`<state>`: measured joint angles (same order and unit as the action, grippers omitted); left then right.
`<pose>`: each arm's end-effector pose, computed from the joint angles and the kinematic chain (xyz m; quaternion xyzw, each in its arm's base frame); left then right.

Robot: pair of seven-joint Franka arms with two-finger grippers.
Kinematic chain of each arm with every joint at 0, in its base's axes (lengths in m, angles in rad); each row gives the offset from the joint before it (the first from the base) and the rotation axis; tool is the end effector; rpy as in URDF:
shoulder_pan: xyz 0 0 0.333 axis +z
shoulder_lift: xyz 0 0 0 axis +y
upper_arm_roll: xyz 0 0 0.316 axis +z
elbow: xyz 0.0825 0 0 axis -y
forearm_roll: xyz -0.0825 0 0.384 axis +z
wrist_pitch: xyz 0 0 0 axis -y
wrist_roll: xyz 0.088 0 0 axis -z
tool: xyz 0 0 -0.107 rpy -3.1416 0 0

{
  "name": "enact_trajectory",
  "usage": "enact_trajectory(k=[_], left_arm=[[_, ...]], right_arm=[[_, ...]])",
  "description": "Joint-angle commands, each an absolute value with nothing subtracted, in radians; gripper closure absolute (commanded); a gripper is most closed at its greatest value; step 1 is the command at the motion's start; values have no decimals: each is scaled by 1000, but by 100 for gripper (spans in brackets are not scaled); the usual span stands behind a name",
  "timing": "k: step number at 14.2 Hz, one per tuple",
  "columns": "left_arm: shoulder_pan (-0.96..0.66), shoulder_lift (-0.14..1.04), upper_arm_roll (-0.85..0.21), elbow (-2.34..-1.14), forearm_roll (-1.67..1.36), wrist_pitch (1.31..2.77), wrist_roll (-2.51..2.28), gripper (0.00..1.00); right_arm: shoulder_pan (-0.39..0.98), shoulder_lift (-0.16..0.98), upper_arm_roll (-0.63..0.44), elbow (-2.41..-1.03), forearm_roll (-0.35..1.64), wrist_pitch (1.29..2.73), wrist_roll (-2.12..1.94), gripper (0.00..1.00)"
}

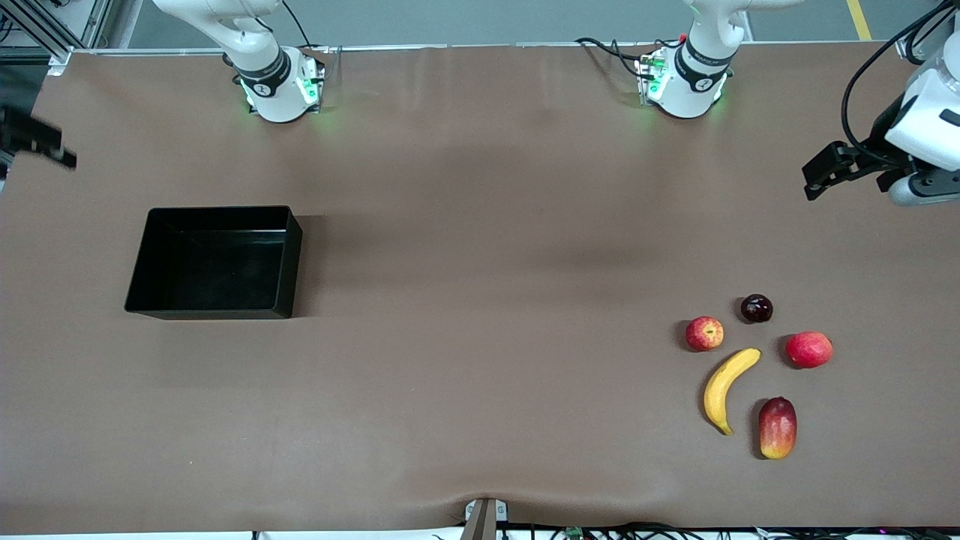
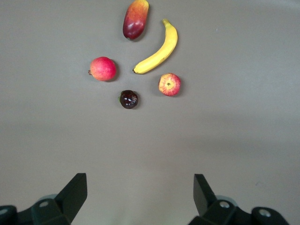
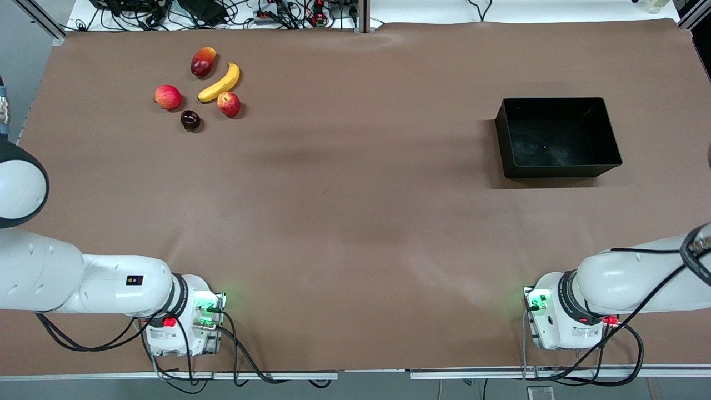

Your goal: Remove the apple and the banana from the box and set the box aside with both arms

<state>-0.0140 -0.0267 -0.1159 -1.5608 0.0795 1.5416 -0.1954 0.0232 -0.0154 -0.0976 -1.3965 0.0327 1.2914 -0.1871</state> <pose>0.5400 -0.0627 0.6416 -0.9986 -0.0340 -0.0103 0.0401 0.5161 -0.0348 0.6892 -0.9970 -0.0601 0.0423 0.0224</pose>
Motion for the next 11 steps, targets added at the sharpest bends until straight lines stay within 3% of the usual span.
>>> enact_trajectory(k=[1, 5, 11], left_arm=[[-15, -51, -117, -1575, 51, 1526, -170, 0], [-8, -54, -115, -1582, 14, 1503, -124, 0], [-9, -94, -115, -1601, -5, 1479, -114, 0]], right_arm=[[106, -78, -75, -1500, -104, 1328, -152, 0], [42, -83, -123, -1529, 29, 1370, -240, 0], [19, -72, -127, -1522, 51, 1378, -249, 0]])
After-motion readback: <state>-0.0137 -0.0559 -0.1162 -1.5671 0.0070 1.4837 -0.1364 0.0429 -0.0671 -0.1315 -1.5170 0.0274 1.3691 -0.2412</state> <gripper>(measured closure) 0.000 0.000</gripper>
